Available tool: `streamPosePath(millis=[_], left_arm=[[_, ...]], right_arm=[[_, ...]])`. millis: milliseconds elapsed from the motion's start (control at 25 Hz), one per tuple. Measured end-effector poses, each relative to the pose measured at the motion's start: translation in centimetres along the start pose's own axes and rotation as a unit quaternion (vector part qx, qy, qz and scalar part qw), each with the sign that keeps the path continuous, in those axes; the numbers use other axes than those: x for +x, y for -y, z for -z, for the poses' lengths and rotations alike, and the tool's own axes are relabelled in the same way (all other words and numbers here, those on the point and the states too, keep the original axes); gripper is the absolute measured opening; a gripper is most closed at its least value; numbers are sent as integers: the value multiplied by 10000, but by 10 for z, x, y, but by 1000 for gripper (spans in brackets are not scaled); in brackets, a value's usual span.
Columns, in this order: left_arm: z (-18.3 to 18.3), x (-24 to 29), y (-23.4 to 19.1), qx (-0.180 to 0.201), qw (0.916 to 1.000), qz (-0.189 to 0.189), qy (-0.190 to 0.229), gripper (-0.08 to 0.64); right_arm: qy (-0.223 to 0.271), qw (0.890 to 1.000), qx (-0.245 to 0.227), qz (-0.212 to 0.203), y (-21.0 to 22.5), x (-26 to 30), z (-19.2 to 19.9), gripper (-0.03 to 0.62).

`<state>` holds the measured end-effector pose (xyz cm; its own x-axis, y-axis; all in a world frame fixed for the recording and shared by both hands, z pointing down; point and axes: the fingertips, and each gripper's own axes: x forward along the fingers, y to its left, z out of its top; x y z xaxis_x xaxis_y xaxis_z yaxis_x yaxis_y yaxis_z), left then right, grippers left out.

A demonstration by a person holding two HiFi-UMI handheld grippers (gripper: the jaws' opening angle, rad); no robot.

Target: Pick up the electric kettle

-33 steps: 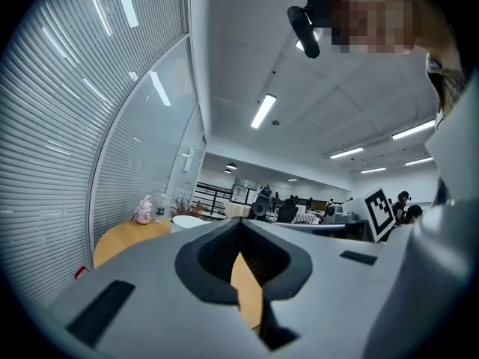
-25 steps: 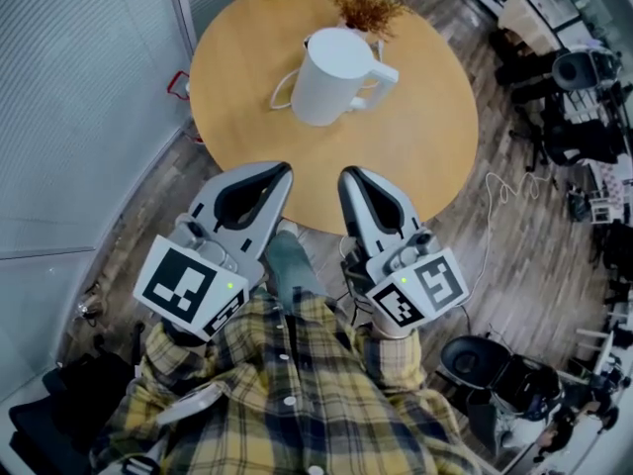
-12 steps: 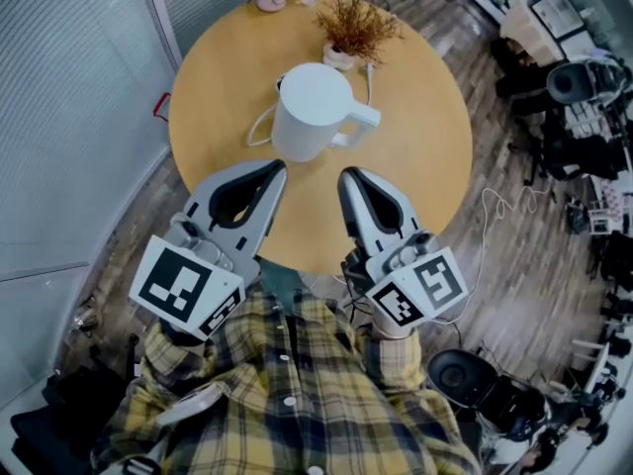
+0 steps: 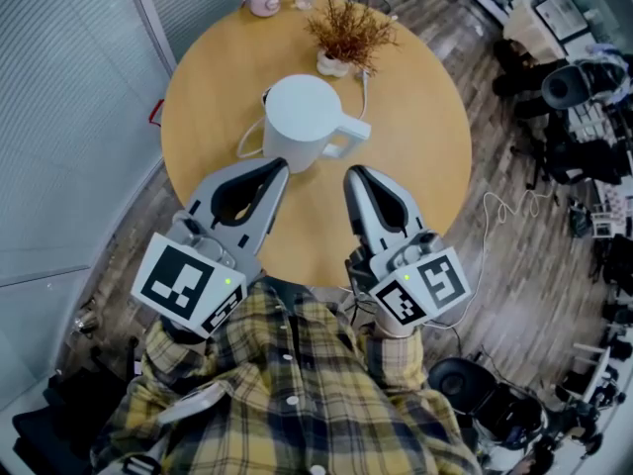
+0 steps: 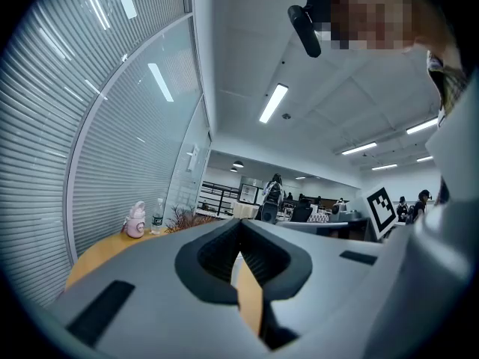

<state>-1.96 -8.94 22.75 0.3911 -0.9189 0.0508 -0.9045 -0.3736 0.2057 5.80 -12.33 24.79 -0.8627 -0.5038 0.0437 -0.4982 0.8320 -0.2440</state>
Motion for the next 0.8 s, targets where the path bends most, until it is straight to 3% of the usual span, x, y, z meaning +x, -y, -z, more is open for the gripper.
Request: streamPosePath(millis=[360,800], left_arm=[[-6,18,-15,51,9996,271,-86,3],[-17,36,-57,184,9945,994,-258,3]], right_arm=[[47,9994,67,325,14,13,-1,32],[195,9942,158,1041,17,55,-4,34]])
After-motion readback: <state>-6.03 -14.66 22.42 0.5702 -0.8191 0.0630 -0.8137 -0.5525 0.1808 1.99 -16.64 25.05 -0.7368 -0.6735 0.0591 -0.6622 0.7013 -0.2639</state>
